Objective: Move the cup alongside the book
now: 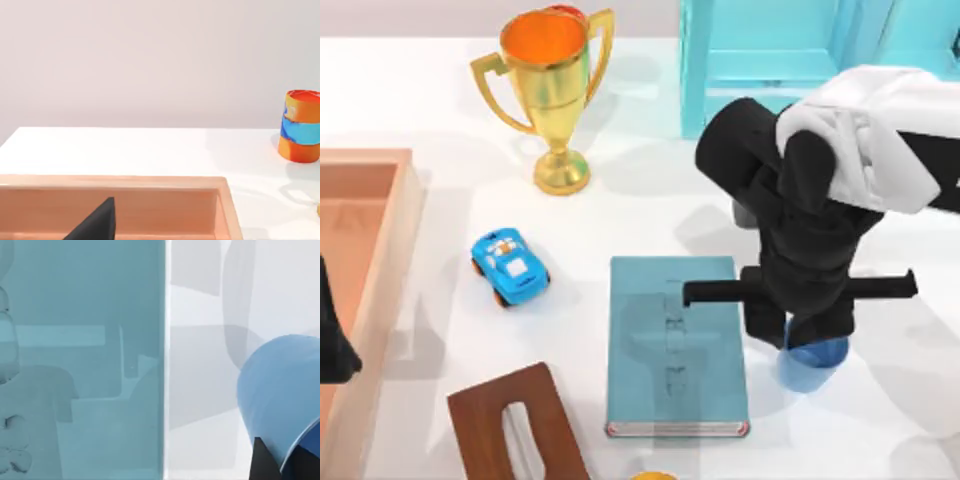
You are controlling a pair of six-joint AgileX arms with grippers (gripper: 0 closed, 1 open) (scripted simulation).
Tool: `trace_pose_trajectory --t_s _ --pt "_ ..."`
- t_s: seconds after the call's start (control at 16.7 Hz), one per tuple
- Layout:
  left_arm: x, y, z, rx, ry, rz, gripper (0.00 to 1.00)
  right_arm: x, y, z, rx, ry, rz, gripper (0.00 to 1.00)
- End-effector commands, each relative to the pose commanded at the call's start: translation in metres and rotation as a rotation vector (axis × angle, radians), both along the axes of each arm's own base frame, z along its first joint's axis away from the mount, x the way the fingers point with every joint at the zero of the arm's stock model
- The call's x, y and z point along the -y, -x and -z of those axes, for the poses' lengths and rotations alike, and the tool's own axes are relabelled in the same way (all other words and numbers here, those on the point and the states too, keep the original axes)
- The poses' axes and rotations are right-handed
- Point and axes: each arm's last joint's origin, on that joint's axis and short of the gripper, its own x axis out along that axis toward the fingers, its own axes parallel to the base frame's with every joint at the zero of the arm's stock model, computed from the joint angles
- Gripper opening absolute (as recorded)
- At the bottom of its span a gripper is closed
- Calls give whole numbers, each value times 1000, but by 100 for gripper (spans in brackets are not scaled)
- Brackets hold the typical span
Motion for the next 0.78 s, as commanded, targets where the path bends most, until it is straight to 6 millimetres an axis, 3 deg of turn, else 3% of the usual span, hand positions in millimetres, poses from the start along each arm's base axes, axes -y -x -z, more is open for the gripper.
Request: trace_pose_trajectory --t_s 0.54,0.78 --pt "0 0 0 0 0 0 100 0 0 0 0 0 0 98" --pt "0 0 0 0 0 0 100 0 0 0 0 0 0 100"
